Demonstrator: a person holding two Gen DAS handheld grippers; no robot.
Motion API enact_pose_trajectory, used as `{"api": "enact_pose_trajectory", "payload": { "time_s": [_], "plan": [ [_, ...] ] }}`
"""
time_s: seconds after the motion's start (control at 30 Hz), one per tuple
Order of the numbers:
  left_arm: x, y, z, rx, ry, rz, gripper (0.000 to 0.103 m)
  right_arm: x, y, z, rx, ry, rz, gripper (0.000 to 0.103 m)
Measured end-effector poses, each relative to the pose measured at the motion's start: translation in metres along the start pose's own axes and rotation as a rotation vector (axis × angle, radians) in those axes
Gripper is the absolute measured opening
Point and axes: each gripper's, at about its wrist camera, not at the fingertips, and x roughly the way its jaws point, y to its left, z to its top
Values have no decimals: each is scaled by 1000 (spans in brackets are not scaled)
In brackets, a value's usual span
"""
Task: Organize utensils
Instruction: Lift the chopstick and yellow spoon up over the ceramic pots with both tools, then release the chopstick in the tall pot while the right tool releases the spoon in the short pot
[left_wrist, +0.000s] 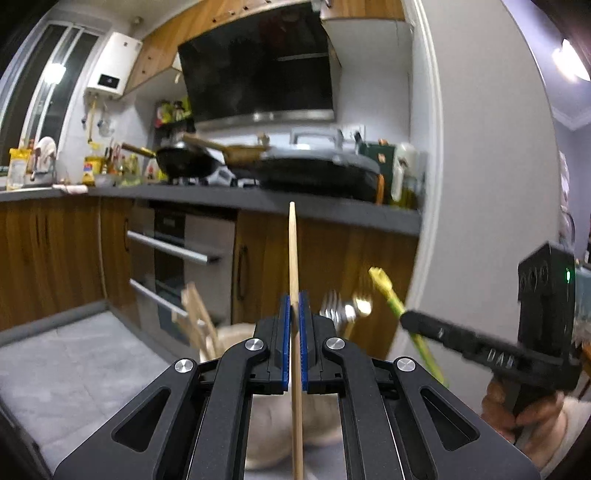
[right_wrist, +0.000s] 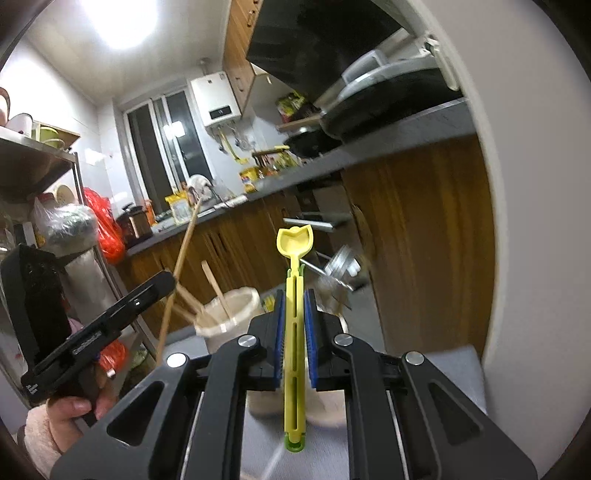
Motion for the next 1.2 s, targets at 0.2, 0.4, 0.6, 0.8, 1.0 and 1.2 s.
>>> {"api": "enact_pose_trajectory", "payload": {
  "time_s": [0.2, 0.4, 0.6, 0.8, 1.0, 1.2],
  "plan": [
    [34, 13, 21, -25, -71, 39, 5, 43, -1, 8, 24, -5, 39, 10],
    [59, 8, 19, 49, -104, 130, 5, 69, -8, 1, 42, -16, 12, 10],
    [63, 7, 10, 94, -138, 166, 5, 79, -6, -7, -8, -32, -28, 10],
    [59, 7, 9, 118, -135, 158, 5, 86, -6, -17, -22, -5, -43, 10],
    [56, 17, 6, 82, -120, 160, 5, 85, -6, -21, -22, 2, -43, 10],
    [47, 23, 3, 70, -124, 167, 5, 85, -9, -24, -23, 8, -43, 10]
  ]
}}
